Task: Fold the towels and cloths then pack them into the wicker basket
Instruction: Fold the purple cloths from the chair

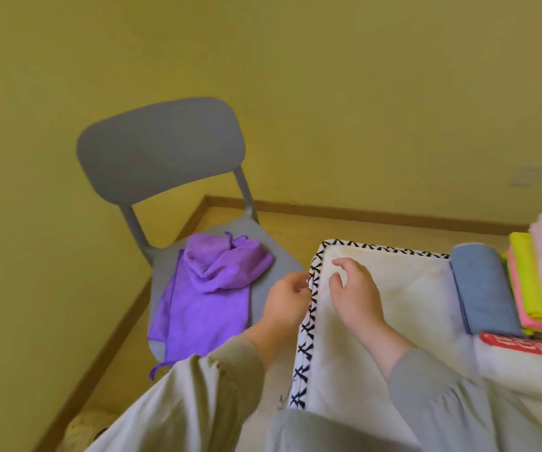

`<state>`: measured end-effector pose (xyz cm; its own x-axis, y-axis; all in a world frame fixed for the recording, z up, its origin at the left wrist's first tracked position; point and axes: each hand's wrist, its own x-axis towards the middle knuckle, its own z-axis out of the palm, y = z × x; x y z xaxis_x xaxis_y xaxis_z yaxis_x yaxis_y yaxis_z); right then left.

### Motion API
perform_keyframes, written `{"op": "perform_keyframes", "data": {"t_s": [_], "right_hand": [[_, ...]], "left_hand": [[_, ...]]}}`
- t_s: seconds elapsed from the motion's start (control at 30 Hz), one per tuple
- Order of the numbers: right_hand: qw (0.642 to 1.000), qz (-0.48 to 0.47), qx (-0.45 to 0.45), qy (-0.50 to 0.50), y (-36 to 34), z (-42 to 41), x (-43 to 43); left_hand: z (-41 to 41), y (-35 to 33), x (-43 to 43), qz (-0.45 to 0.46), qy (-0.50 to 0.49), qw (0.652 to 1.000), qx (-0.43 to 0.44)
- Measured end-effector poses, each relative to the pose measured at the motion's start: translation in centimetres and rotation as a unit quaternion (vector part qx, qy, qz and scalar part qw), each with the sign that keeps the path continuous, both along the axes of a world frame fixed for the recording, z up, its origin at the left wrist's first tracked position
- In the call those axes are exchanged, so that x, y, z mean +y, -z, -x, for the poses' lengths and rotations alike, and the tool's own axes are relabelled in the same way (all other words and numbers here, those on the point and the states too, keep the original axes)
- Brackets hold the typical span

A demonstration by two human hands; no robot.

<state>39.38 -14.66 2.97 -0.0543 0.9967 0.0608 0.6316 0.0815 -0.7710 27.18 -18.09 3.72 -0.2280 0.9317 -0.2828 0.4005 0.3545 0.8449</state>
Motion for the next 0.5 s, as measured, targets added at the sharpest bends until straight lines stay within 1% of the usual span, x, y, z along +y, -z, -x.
{"op": "perform_keyframes", "data": {"t_s": [0.07,0.13,0.2,0.3,0.37,0.43,0.5], "right_hand": [[1.000,0.008,-0.002,-0.028,0.8,2.9,-0.8],[0.998,0.018,-0.015,-0.057,1.7,5.3,-1.2],[0.995,0.022,-0.047,-0.086,2.6,7.6,-1.3],[0.987,0.029,-0.094,-0.126,3.8,10.7,-1.0],[0.983,0.027,-0.109,-0.149,4.5,13.0,-0.5],[0.980,0.029,-0.112,-0.163,5.2,15.5,-0.1],[0.973,0.021,-0.139,-0.181,5.8,17.4,0.5]], "left_hand": [[3.4,0.8,-1.2,0.001,-0.020,0.999,0.042],[6.7,1.6,-2.1,-0.002,-0.030,0.993,0.111],[10.1,2.9,-2.9,0.004,-0.025,0.979,0.203],[14.1,5.4,-3.7,0.063,-0.024,0.946,0.316],[16.1,6.9,-3.5,0.095,-0.037,0.928,0.359],[17.8,8.6,-3.1,0.096,-0.040,0.915,0.389],[18.8,10.3,-2.7,0.091,-0.022,0.909,0.406]]}}
